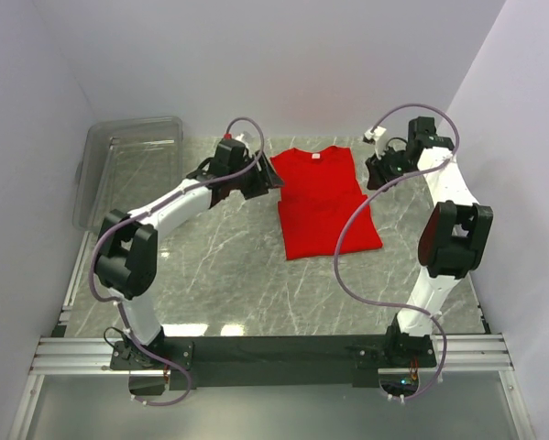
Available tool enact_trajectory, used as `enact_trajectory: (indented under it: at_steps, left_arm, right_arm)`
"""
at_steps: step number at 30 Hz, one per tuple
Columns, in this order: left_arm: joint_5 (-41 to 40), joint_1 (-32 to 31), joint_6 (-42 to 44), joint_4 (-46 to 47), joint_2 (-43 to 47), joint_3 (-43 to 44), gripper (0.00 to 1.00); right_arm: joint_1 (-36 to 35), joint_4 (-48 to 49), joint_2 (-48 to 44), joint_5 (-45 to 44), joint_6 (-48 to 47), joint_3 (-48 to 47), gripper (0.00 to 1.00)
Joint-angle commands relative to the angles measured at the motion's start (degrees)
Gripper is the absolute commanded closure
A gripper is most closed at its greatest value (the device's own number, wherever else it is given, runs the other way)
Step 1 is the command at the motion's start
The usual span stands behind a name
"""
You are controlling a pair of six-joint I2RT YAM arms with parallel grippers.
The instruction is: Fold and stack the t-shirts
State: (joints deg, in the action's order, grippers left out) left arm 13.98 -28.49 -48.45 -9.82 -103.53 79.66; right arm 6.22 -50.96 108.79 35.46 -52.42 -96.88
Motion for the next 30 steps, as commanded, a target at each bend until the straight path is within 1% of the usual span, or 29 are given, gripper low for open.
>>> enact_trajectory:
  at_steps: [1,2,3,5,6,7,8,9,12,13,15,18,22,30]
  left_arm:
    - [3.1,-0.2,1.4,2.9,2.4,-5.6,0.35]
    - [3.9,-0.4,1.1,3.1,3.0,-6.8,0.35]
    - [4.8,-0.9,1.0,3.7,3.5,-9.2,0.35]
    - [5.9,-1.8,1.3,3.1,5.2,-11.4,0.35]
    - [6.3,-3.0,1.4,3.1,5.7,-13.5,0.35]
    - [6.6,-3.8,1.2,3.0,6.8,-14.4,0.35]
    - [6.8,-4.4,0.8,3.0,7.3,-15.5,0.35]
    - [6.9,-5.9,0.5,3.0,7.7,-17.2,0.35]
    - [6.2,-8.8,-1.7,2.7,9.1,-20.0,0.35]
    - [6.1,-9.5,-2.7,3.3,9.5,-20.7,0.35]
    - [5.4,-11.3,-5.2,5.0,9.6,-22.2,0.35]
    - [3.6,-13.0,-7.5,4.5,8.2,-22.0,0.35]
    - [1.5,-14.5,-10.0,4.0,6.4,-21.7,0.36]
    - [-1.0,-15.4,-11.9,1.7,2.5,-18.1,0.37]
  right_arm:
    - [0.1,-3.2,-2.1,4.1,-0.7,3.2,0.5]
    - [0.1,-4.5,-3.7,4.6,-2.5,4.2,0.5]
    - [0.1,-5.5,-4.9,5.1,-6.9,5.5,0.49]
    - [0.2,-6.4,-9.0,4.3,-11.2,10.8,0.46]
    - [0.6,-6.4,-10.5,4.0,-16.4,12.9,0.43]
    - [0.9,-6.3,-13.2,3.0,-19.3,17.3,0.42]
    - [1.2,-6.2,-14.6,2.6,-21.7,19.3,0.4]
    - [1.5,-6.3,-15.7,2.2,-27.4,21.3,0.38]
    - [2.6,-6.4,-19.6,-0.1,-36.7,28.2,0.35]
    - [2.9,-5.9,-20.3,-0.5,-38.7,30.9,0.35]
    - [3.3,-4.9,-21.7,-1.3,-42.4,33.2,0.35]
    - [3.4,-3.2,-21.9,-2.1,-44.9,35.9,0.35]
    - [3.2,0.0,-20.6,-3.4,-45.7,37.5,0.35]
    - [1.4,4.2,-16.9,-6.2,-44.8,37.9,0.36]
